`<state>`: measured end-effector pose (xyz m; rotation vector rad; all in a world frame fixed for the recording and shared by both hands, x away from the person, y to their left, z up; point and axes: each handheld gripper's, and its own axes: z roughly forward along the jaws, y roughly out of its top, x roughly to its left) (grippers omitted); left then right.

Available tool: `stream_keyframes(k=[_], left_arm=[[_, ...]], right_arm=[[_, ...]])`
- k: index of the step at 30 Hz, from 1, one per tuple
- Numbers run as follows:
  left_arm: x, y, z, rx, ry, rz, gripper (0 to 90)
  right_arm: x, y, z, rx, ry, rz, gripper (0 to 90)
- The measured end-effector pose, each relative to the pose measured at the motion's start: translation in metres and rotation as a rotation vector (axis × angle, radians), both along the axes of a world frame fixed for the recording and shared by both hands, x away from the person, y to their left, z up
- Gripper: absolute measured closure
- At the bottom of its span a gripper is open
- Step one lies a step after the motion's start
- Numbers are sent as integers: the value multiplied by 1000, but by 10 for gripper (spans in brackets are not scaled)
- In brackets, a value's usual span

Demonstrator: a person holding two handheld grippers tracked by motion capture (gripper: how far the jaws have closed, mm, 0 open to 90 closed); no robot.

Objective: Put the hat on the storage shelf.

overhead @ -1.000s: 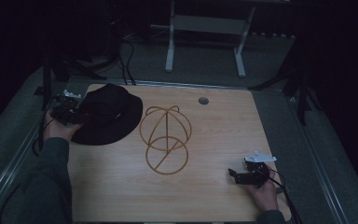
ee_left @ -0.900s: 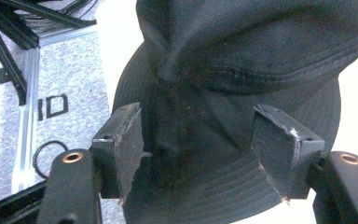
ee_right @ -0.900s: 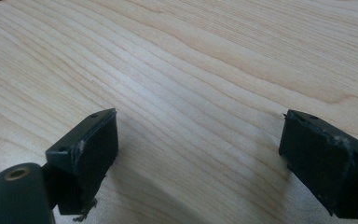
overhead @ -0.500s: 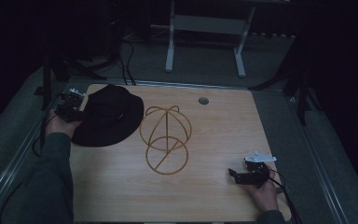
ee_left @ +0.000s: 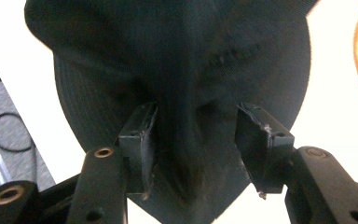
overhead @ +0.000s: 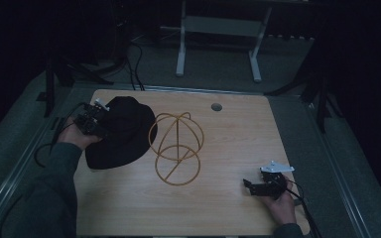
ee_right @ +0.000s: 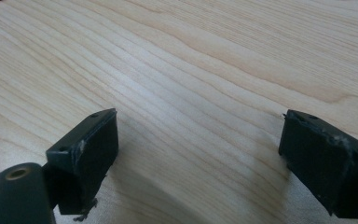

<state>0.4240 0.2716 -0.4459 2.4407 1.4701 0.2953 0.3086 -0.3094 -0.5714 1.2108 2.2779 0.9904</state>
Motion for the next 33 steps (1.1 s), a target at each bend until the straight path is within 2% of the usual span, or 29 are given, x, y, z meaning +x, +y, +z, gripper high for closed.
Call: stream_keyframes(k=[1,2,3,4,9,15,27,29,33], left_arm=[[4,-2,-3,23,19,13,503],[4,-2,-3,23,19,13,546],[10,-4,-7,51,45,32,546],[12,-4,-8,47,52,37,639],[12,-6,-8,39,91,31,862],[8,-9,0,53,107,4,879],[-8,-13,21,42,69,-52,883],[-11,-14,25,23,71,-64,883],[-16,-15,31,19,53,-84,883]], right_arm=[[0,0,0,1,0,0,117],[0,0,0,1,0,0,117],[0,0,0,0,0,0,117],[0,0,0,0,0,0,116],[0,0,0,0,0,1,117],[0,0,0,0,0,0,117],[0,0,0,1,0,0,117],[0,0,0,0,-1,0,118],[0,0,0,1,-1,0,118]])
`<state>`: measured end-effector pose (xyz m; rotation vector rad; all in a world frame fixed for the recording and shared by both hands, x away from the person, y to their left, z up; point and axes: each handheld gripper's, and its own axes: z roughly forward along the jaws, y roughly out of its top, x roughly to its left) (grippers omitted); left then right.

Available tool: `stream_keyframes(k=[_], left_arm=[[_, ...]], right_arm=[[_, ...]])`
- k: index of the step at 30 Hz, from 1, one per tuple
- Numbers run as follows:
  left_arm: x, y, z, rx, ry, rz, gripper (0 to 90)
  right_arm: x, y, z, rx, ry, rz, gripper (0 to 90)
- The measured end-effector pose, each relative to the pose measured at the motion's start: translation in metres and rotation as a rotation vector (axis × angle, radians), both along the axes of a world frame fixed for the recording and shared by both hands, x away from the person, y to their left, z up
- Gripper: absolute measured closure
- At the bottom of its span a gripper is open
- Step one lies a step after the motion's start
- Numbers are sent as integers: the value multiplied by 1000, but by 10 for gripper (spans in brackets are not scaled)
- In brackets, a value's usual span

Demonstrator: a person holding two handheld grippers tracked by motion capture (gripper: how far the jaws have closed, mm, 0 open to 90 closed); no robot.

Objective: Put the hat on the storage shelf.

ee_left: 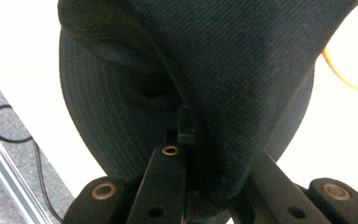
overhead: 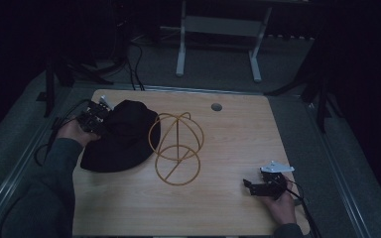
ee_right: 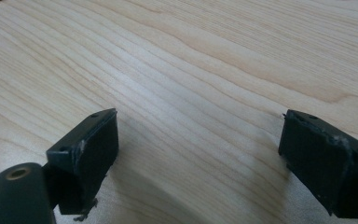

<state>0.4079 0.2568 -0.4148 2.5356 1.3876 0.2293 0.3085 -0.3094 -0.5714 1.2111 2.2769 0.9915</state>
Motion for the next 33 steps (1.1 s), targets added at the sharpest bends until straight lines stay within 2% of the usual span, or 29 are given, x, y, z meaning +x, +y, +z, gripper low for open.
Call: stream_keyframes(k=[5,8,13,23,33], left_arm=[[-5,0,7,-19,-11,-15,884],[-9,1,15,-48,-20,-26,884],[-11,3,21,-63,-19,-36,884],[-17,11,34,-139,-33,-41,883],[-24,21,49,-166,-60,-56,883]], right_arm=[[0,0,0,0,0,0,118],[0,0,0,-1,0,0,118],[0,0,0,-1,0,0,118],[0,0,0,-1,0,-1,118],[0,0,0,-1,0,-1,118]])
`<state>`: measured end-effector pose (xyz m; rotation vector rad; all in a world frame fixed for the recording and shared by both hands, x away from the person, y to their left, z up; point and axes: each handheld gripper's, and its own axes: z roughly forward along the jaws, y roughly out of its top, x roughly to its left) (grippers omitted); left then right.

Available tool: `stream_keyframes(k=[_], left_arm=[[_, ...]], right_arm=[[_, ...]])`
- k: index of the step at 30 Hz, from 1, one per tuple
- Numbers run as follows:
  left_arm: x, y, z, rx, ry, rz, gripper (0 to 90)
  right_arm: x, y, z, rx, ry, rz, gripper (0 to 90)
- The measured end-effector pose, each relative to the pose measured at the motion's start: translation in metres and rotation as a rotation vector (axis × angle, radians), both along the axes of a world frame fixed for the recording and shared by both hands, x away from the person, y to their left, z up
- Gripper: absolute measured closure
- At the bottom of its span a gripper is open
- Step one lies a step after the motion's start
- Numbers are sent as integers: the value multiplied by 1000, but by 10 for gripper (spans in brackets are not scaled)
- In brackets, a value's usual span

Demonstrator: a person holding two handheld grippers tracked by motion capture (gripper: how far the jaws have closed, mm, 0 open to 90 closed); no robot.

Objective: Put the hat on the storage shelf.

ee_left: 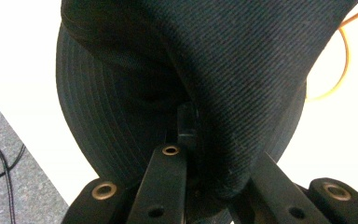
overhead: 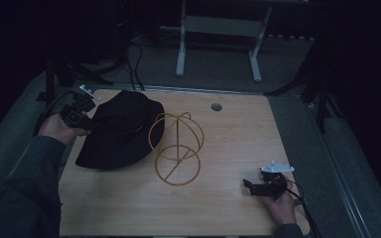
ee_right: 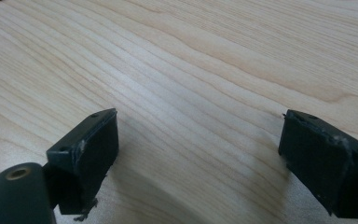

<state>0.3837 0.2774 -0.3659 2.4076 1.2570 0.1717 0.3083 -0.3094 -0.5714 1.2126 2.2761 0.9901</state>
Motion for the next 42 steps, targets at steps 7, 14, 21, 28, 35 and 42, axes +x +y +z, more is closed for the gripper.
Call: stream_keyframes(k=[7,14,21,28,35,42], left_arm=[[-5,7,7,-23,-24,-11,882],[-7,13,16,-35,-45,-28,882],[-9,16,25,-39,-62,-38,882],[-12,22,30,-45,-75,-47,881],[-15,26,34,-68,-99,-77,881],[-16,31,39,-101,-126,-86,882]], right_arm=[[0,0,0,0,0,0,118],[0,0,0,0,0,0,118],[0,0,0,1,-1,0,118],[0,0,0,1,-1,-1,118],[0,0,0,2,-1,-1,118],[0,0,0,1,-1,-1,118]])
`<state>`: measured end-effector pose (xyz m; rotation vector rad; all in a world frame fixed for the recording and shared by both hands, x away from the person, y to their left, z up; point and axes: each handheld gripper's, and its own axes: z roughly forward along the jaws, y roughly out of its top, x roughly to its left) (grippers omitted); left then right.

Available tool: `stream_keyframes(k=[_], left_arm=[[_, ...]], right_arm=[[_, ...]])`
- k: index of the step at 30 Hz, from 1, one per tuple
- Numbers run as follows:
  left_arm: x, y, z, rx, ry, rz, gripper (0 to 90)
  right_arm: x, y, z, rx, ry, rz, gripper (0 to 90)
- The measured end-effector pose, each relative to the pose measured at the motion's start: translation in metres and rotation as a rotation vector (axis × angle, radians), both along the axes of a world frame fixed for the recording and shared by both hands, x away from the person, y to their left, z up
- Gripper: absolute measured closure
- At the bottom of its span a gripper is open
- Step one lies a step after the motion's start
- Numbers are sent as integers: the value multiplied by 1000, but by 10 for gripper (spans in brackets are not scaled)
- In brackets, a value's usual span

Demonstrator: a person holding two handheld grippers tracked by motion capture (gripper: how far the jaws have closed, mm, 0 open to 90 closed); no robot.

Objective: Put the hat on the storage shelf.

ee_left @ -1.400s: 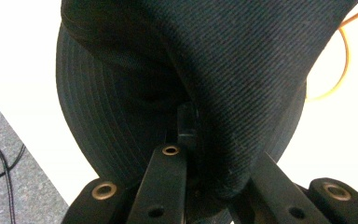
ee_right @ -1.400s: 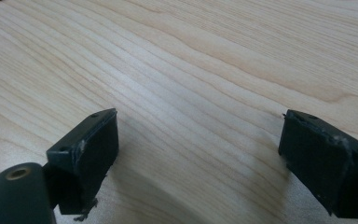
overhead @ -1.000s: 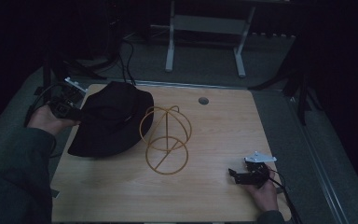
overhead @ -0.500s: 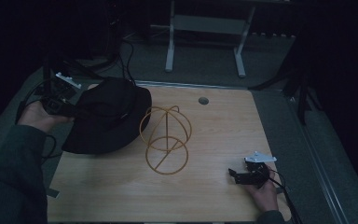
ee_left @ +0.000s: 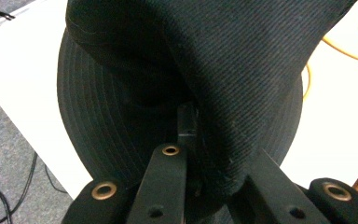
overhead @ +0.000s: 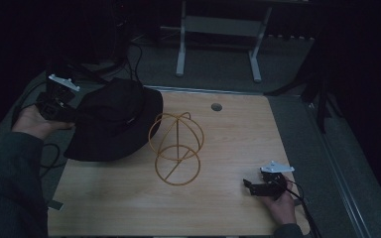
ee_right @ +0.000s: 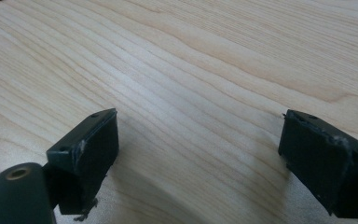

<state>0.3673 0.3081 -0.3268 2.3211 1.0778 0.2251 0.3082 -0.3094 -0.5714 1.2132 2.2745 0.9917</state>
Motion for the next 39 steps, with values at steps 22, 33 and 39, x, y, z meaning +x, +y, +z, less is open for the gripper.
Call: stream_keyframes(k=[22,33,39], left_arm=[[-6,12,18,-56,-37,12,882],[-10,21,26,-88,-35,-22,882],[-14,21,28,-94,-35,-50,882]], right_arm=[[0,0,0,1,1,-1,118],[0,0,0,-1,1,0,118],[0,0,0,-1,2,0,118]])
